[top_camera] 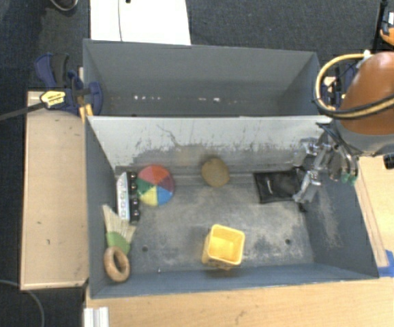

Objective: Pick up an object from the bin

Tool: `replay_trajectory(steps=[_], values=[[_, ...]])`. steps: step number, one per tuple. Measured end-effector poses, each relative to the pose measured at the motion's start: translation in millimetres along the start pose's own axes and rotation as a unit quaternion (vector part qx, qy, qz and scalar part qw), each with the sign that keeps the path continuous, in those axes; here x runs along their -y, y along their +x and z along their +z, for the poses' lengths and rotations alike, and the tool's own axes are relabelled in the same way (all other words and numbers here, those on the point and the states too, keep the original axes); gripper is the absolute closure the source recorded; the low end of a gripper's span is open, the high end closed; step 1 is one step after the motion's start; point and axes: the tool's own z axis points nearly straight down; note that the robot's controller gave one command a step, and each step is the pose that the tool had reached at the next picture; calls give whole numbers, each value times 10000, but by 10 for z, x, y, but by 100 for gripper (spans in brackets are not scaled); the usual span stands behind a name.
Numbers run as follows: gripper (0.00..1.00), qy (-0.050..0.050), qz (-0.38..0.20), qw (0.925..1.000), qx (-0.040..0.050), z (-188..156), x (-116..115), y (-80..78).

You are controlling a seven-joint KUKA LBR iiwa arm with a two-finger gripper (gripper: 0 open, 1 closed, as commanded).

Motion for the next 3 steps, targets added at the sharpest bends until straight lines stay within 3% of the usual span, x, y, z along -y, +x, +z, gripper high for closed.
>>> replay_trajectory(steps=[1,2,3], values=[[0,-3,1087,9941,21,650,-38,-17],[100,0,1141,9935,2,943,-82,67],[100,1,1139,9935,2,943,-82,67]])
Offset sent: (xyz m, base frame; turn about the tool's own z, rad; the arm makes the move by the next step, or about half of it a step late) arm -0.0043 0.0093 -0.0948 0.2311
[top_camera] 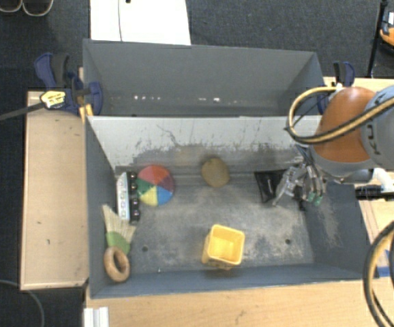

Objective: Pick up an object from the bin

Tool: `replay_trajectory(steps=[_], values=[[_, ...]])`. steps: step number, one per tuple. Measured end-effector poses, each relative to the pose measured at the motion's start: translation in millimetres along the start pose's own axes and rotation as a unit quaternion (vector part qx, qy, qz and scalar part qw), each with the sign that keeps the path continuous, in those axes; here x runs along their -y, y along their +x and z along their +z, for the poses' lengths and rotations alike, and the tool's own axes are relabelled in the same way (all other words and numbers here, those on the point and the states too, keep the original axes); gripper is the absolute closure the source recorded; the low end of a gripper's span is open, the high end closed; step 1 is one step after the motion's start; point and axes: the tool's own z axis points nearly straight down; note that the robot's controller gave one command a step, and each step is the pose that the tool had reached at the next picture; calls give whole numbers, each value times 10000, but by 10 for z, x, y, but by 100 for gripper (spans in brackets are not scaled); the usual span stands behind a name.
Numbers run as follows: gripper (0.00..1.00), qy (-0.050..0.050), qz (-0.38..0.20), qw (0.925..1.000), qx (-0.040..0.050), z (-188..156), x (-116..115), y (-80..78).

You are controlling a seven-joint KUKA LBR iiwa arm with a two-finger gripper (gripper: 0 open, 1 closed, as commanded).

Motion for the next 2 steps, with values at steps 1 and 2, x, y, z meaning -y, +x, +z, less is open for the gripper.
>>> replay_trajectory(steps=[1,2], values=[[100,2,-1,10000,-11,-38,2,10],[100,4,-4,10000,-20,-186,3,15]])
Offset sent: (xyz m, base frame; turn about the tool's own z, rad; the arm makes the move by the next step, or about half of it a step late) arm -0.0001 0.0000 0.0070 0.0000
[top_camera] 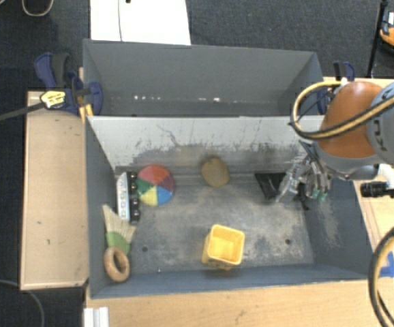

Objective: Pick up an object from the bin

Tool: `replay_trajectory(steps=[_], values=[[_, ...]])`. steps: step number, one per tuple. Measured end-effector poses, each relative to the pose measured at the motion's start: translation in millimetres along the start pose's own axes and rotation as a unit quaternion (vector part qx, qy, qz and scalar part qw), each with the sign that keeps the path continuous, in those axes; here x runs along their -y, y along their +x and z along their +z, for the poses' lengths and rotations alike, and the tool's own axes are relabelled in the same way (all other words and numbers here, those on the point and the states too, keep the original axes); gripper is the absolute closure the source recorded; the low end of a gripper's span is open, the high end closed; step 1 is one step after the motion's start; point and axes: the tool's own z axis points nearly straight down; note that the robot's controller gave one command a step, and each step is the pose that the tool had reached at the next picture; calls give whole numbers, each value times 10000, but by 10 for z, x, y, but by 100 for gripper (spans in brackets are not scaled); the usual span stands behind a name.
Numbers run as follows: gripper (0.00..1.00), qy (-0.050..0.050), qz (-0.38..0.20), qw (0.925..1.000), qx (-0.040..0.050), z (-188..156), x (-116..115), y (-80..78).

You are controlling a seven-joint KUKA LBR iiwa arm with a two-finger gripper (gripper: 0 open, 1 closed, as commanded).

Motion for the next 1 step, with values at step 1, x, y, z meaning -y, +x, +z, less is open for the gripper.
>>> replay_trajectory(steps=[1], values=[[100,-7,-2,10000,25,-155,-3,-16]])
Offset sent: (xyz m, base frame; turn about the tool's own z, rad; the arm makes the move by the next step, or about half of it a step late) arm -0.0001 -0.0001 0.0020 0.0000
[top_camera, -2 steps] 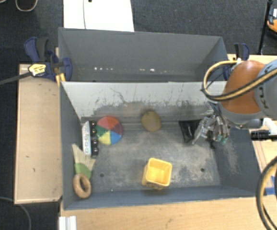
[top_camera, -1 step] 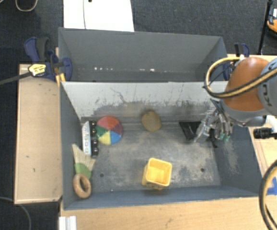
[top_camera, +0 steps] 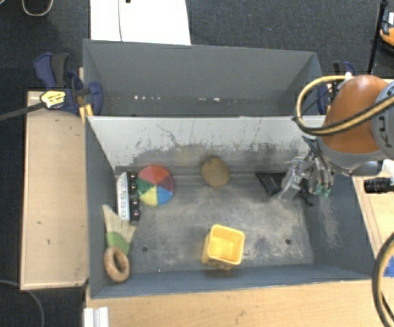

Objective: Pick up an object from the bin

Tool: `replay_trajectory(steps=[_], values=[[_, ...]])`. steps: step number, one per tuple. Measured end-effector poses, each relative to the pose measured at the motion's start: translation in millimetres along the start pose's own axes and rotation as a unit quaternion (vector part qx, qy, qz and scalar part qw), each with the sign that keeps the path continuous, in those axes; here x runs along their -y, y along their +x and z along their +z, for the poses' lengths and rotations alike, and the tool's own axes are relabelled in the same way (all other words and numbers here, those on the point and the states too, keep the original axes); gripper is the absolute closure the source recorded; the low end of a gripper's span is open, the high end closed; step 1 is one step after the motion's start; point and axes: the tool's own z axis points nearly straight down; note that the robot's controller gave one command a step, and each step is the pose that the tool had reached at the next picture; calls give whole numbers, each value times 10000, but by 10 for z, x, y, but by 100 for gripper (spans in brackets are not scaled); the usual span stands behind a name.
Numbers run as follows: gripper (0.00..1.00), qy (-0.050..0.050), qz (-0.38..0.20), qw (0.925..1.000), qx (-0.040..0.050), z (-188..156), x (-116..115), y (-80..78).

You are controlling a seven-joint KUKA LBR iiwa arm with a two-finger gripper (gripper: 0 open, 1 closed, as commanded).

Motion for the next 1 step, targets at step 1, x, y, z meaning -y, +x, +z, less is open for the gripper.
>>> replay_trajectory(steps=[1], values=[[100,-6,-3,10000,18,-100,-3,-11]])
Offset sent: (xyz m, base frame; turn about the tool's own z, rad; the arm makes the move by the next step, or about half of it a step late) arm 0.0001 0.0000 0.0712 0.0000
